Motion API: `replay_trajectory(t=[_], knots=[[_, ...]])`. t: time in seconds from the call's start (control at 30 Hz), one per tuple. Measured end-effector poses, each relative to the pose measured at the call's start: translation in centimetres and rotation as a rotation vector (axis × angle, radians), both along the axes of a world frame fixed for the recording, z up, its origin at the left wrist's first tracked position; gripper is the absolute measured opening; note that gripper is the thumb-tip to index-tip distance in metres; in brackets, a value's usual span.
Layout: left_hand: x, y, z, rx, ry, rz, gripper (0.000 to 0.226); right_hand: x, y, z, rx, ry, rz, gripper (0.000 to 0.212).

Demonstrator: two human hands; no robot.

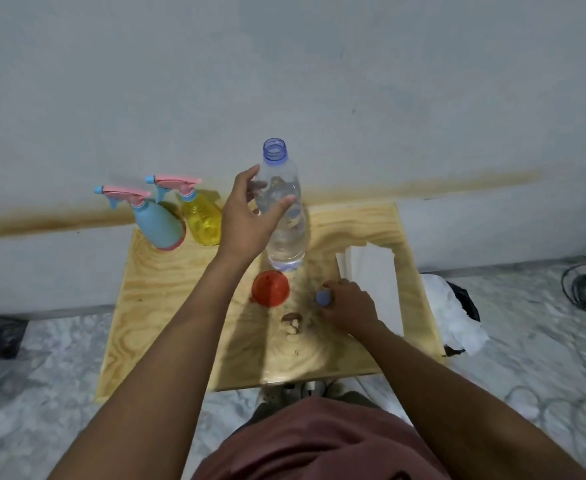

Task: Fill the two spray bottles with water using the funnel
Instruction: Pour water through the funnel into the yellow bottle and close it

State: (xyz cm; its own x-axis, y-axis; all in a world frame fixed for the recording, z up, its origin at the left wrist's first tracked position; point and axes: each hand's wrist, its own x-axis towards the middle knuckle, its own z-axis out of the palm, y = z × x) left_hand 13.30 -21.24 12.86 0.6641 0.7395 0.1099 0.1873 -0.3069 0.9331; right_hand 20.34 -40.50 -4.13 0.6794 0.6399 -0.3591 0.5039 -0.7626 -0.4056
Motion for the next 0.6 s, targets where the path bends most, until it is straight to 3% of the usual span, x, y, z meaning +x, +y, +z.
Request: replay_trajectory(t=[0.3, 0.47, 0.6], knots=[[0.1, 0.2, 0.4, 0.018, 0.002, 0.028, 0.068, 0.7, 0.0, -0.6, 0.021, -0.089, 0.089, 0.036], [0.2, 0.4, 0.3, 0.007, 0.001, 0.024, 0.068, 2.5, 1.1, 3.4, 0.358, 0.012, -0.105, 0.03], [0.2, 0.4, 0.1, 0.015, -0.025, 0.028, 0.065, 4.9, 2.4, 9.8, 0.681, -0.11, -0.066, 0.033]])
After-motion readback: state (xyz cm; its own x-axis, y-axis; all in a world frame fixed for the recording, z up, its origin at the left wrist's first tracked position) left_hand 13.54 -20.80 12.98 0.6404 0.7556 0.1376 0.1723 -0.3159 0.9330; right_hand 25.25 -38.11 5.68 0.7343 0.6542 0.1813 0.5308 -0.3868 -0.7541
